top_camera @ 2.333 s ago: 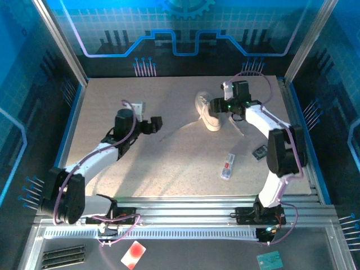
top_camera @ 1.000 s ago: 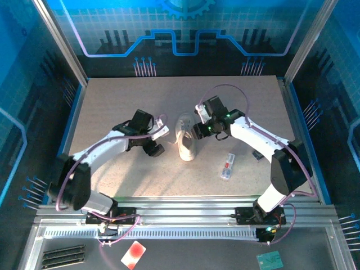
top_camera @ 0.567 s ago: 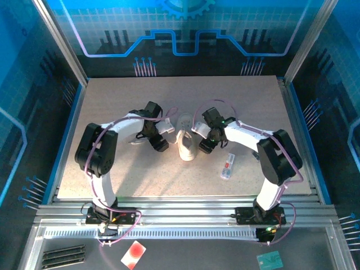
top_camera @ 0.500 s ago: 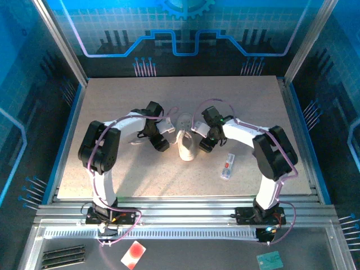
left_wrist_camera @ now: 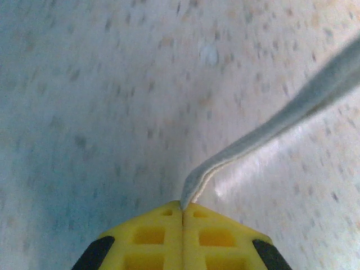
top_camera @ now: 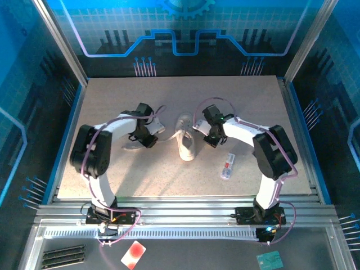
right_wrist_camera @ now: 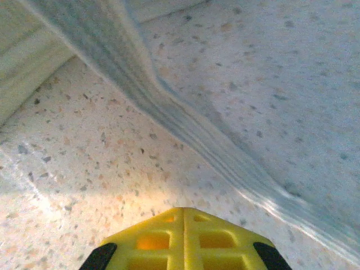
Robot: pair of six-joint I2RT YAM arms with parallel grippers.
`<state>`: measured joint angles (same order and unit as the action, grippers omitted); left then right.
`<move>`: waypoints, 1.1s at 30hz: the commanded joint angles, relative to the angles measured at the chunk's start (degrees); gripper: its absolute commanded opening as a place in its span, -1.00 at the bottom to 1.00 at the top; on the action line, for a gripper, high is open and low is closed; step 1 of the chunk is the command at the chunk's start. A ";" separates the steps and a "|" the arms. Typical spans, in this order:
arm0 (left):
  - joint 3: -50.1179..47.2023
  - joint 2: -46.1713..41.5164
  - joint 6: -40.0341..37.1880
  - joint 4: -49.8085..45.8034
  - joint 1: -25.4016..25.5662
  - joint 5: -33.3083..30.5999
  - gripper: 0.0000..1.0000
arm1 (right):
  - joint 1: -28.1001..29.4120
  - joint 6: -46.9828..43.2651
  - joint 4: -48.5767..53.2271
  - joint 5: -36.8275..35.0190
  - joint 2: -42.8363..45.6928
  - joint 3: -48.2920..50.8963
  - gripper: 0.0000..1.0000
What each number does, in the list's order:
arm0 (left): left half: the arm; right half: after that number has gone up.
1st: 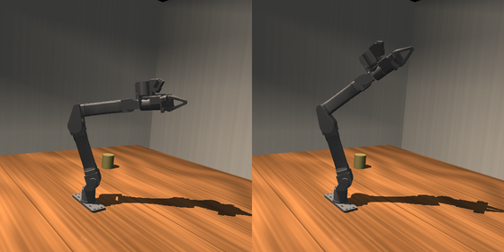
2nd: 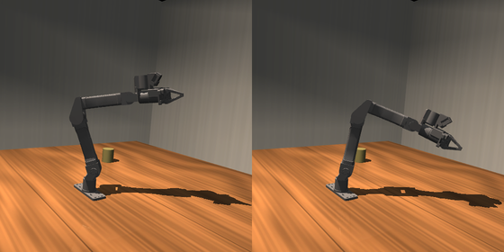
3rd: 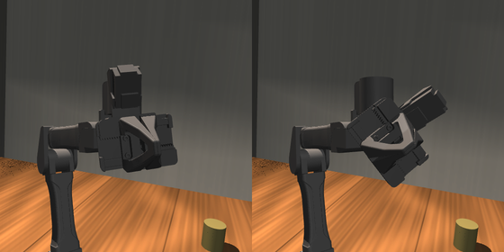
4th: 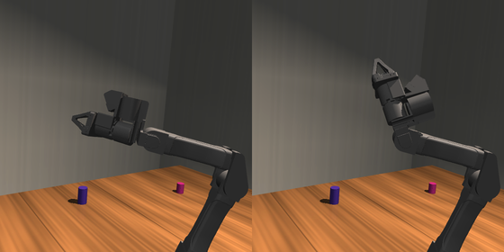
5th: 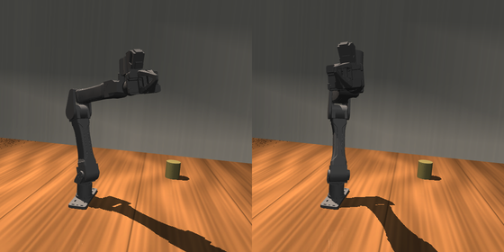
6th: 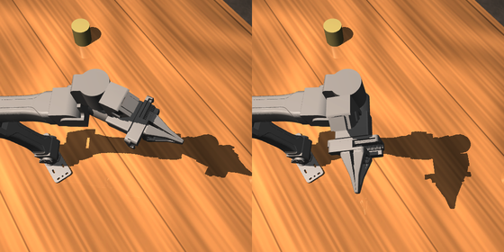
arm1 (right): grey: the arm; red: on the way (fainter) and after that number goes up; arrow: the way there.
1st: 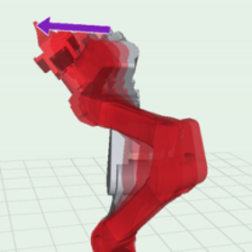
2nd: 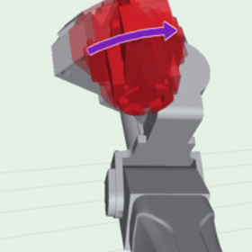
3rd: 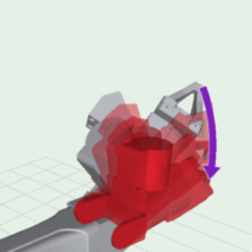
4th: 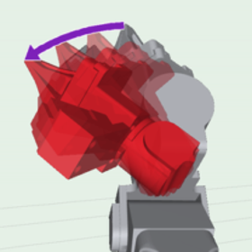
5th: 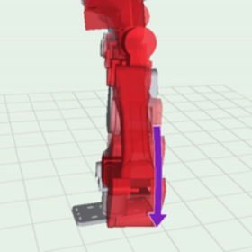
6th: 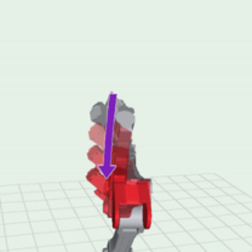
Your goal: Tie the shoes
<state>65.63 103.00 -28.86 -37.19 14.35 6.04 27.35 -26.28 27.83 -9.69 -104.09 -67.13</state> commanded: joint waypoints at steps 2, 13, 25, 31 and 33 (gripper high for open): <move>-1.99 -11.09 4.90 0.09 -1.08 5.32 -1.00 | 0.31 6.15 -2.45 0.20 7.16 0.68 -1.00; 3.85 -17.38 17.67 2.74 -0.06 14.68 -1.00 | -9.26 36.79 8.54 2.82 5.03 -7.79 -0.29; 6.31 -14.50 18.77 3.15 2.79 15.54 -1.00 | -12.57 59.65 22.93 1.56 -9.03 -19.58 0.32; 5.98 -14.23 17.38 2.82 2.90 16.19 -1.00 | -12.12 62.05 23.29 -0.19 -15.09 -23.09 0.38; 5.67 -14.06 16.85 2.59 2.96 16.15 -1.00 | -11.74 62.15 24.50 -0.81 -17.63 -24.85 0.38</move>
<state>70.04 88.16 -10.87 -34.17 16.80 20.08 14.63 33.08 48.90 -8.75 -118.93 -89.01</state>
